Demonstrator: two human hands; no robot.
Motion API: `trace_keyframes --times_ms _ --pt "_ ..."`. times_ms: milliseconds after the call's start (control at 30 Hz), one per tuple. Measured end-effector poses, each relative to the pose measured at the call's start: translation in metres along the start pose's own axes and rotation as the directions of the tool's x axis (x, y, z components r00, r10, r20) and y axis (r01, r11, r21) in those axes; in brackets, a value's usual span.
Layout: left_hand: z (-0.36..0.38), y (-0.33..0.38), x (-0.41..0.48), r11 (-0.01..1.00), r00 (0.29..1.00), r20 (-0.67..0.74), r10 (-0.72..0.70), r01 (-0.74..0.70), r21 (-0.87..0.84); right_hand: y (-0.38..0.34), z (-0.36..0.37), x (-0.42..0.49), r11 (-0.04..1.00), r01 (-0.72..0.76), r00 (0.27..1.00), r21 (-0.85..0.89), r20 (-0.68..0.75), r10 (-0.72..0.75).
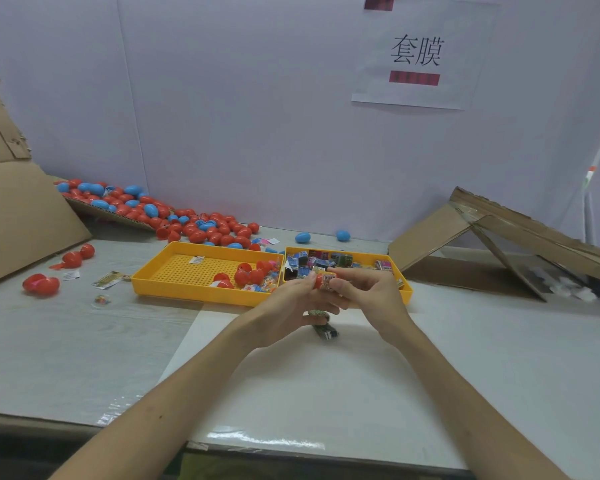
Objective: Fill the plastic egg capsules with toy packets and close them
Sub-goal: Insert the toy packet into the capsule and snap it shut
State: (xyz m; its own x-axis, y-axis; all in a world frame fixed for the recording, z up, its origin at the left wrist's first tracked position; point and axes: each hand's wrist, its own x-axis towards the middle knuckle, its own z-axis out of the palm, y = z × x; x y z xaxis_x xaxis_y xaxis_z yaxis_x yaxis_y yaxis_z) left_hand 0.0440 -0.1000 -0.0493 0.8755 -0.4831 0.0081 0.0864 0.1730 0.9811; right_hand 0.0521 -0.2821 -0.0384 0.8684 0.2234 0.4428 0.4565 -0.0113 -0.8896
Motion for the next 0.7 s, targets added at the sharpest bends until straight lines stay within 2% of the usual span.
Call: trace_keyframes --times_ms 300,467,700 --pt "-0.0022 0.0000 0.0014 0.999 1.000 0.028 0.003 -0.003 -0.035 0.0030 -0.0004 0.0004 1.000 -0.020 1.000 -0.009 -0.004 0.020" --pt "-0.0029 0.0008 0.0019 0.999 1.000 0.019 -0.015 0.016 -0.040 0.0067 0.0011 0.0021 0.991 0.010 1.000 -0.137 0.012 -0.008" --pt "-0.0057 -0.0017 0.0048 0.998 0.999 0.001 -0.044 0.044 -0.039 0.0072 -0.0013 0.0022 0.987 -0.013 1.000 -0.162 0.026 0.017"
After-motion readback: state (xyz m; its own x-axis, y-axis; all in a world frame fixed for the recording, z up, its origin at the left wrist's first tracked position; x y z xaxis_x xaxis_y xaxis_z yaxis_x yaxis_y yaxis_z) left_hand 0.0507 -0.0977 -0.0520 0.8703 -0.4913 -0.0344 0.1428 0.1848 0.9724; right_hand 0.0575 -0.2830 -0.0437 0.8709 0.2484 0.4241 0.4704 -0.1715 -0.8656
